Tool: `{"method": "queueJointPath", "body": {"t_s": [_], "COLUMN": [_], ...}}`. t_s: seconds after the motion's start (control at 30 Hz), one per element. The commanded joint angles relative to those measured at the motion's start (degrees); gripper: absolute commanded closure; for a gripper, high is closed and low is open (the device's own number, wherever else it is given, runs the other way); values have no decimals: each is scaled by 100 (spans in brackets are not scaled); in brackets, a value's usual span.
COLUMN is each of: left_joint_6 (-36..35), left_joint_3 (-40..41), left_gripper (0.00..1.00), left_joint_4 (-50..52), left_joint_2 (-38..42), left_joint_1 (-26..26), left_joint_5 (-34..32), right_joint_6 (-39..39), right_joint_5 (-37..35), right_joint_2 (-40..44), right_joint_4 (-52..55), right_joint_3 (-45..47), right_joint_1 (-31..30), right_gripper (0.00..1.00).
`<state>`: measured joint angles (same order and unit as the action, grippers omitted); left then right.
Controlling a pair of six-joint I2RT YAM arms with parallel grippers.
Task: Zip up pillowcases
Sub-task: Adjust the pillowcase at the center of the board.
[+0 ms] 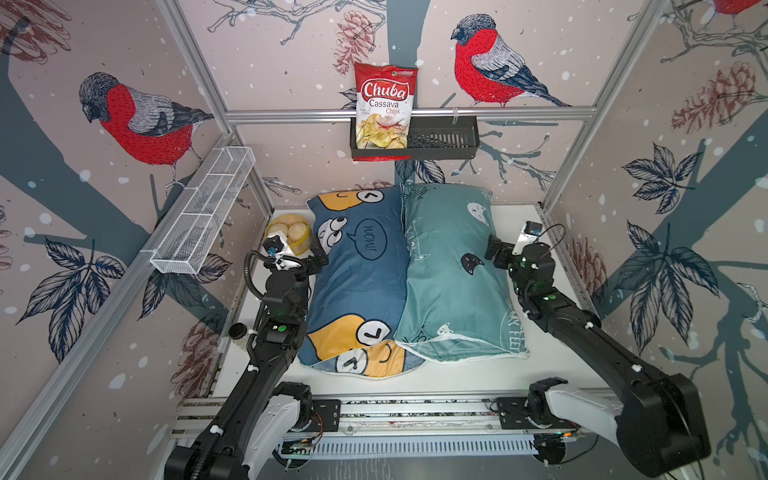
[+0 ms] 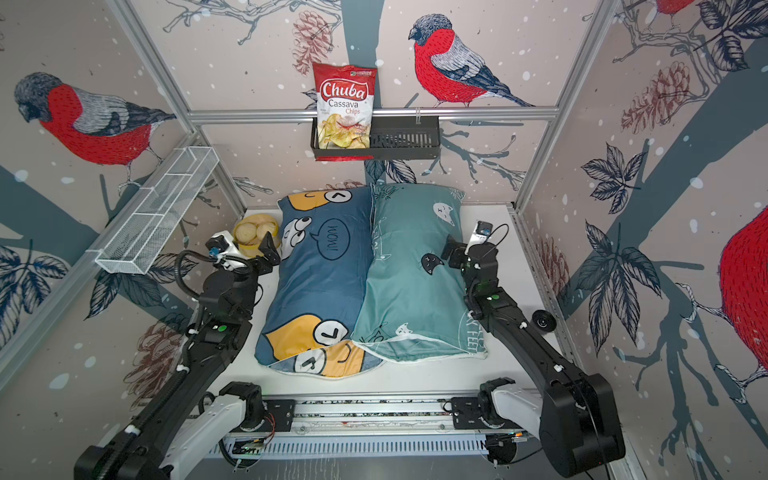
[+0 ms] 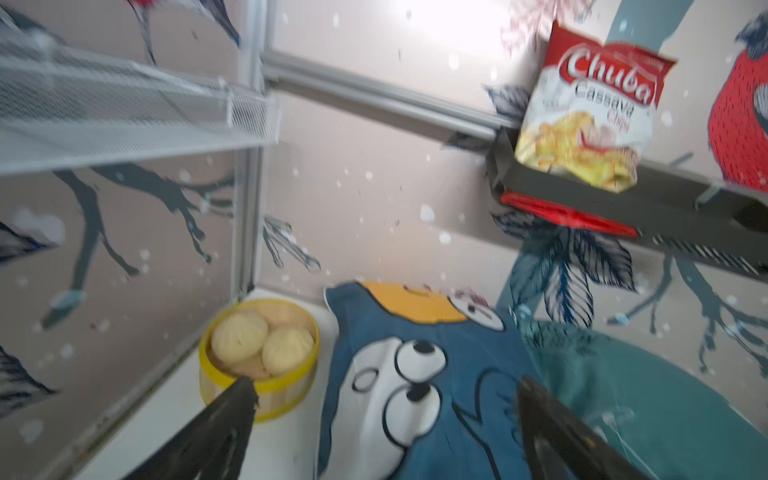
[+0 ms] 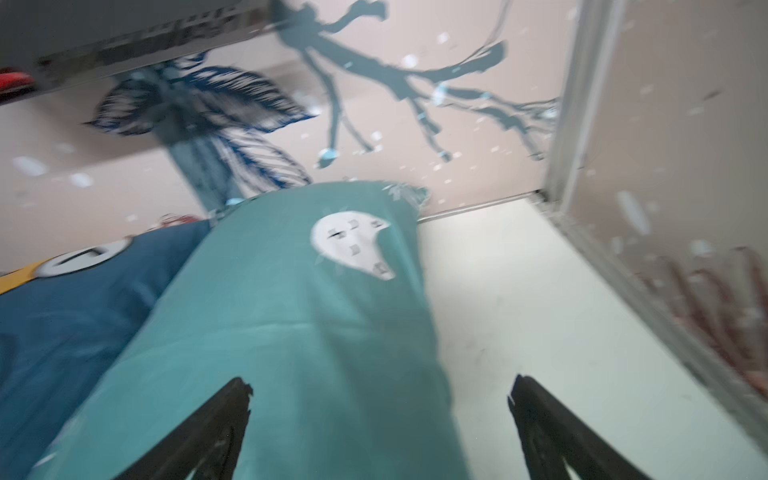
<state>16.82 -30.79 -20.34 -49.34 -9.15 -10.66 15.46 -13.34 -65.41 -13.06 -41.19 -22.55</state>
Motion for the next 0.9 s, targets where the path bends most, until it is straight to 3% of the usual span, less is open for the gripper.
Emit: {"method": "queueJointPath", "body": {"t_s": [0.0, 0.2, 0.37, 0.53, 0.87], "left_joint_6": [721, 1078, 1218, 1178, 1456], "left_joint_3": [95, 596, 924, 1054, 1123], "left_gripper": [7, 11, 15, 19, 22], "left_joint_4": [1393, 1209, 1154, 1137, 166], "left_joint_2": [-5, -232, -348, -478, -1283], "left_joint_1": [-17, -59, -316, -351, -358], "left_joint_5": [941, 1281, 1305, 1217, 1511], "right_joint_6": [585, 1064, 1411, 1605, 1096], "right_joint_5": [515, 948, 1226, 1354, 2063], "right_joint_2": [-299, -1783, -3280, -3600, -2506], "right_joint_4": [897, 707, 981, 954, 1120], "right_joint_3": [-453, -1551, -2473, -2324, -914], "right_joint_1": [-752, -2175, -2559, -2151, -329], "right_gripper": [0, 4, 6, 8, 6]}}
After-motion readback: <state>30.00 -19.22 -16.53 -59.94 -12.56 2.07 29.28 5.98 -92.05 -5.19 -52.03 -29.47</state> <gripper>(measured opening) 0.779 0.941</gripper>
